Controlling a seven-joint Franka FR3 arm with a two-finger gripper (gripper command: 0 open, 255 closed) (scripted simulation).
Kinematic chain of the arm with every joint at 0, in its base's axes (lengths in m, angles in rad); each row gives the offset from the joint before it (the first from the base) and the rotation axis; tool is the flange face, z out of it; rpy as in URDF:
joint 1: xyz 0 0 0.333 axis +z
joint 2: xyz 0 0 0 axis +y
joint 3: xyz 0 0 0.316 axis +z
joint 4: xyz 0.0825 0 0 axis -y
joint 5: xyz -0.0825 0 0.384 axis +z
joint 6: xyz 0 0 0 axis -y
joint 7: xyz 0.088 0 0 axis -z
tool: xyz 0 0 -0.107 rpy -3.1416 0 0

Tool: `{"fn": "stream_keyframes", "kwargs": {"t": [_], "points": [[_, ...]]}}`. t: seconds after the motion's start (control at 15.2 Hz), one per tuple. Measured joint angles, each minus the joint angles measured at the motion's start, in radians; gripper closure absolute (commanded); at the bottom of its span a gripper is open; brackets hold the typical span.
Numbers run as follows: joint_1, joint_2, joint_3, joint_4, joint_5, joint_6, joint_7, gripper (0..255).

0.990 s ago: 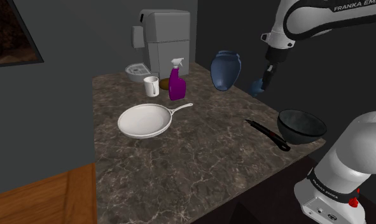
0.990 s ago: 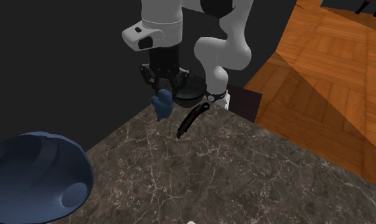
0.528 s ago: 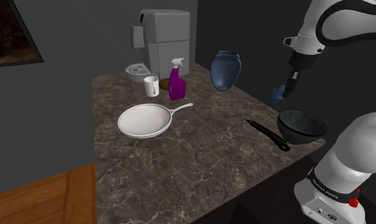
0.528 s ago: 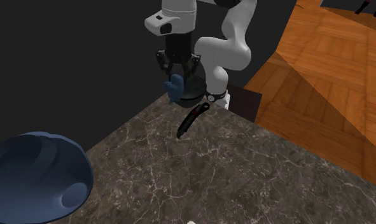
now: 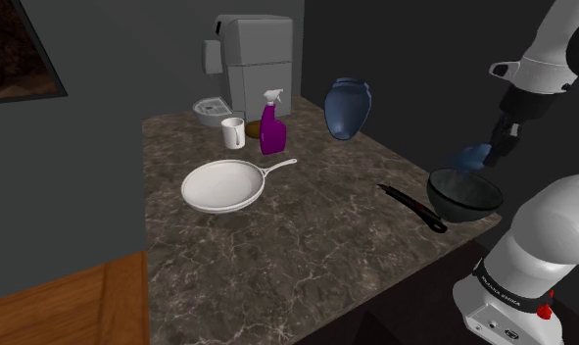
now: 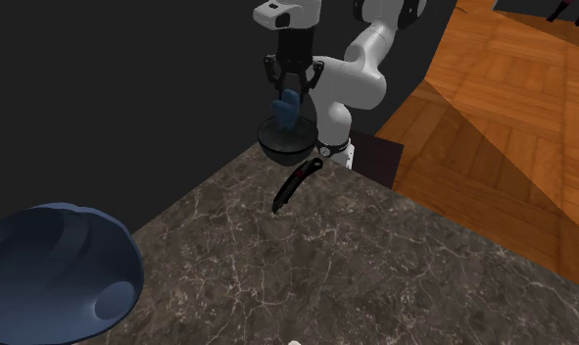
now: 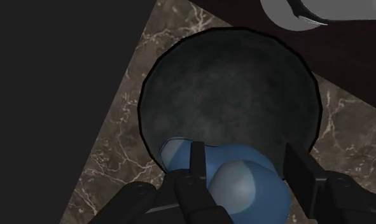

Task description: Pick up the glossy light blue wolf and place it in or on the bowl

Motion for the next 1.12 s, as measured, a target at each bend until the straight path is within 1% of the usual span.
{"fn": "stream_keyframes", "kwargs": {"t": [0.13,0.2,0.92,1.12], "points": [[-0.013,-0.063,-0.01,-0.021,-0.012,-0.043,-0.016,255],[-0.016,-0.082,-0.012,-0.034,-0.014,-0.049,-0.018,255],[-0.052,-0.201,-0.059,-0.213,-0.06,0.009,-0.031,255],[-0.054,-0.214,-0.06,-0.232,-0.06,0.015,-0.029,255]]}}
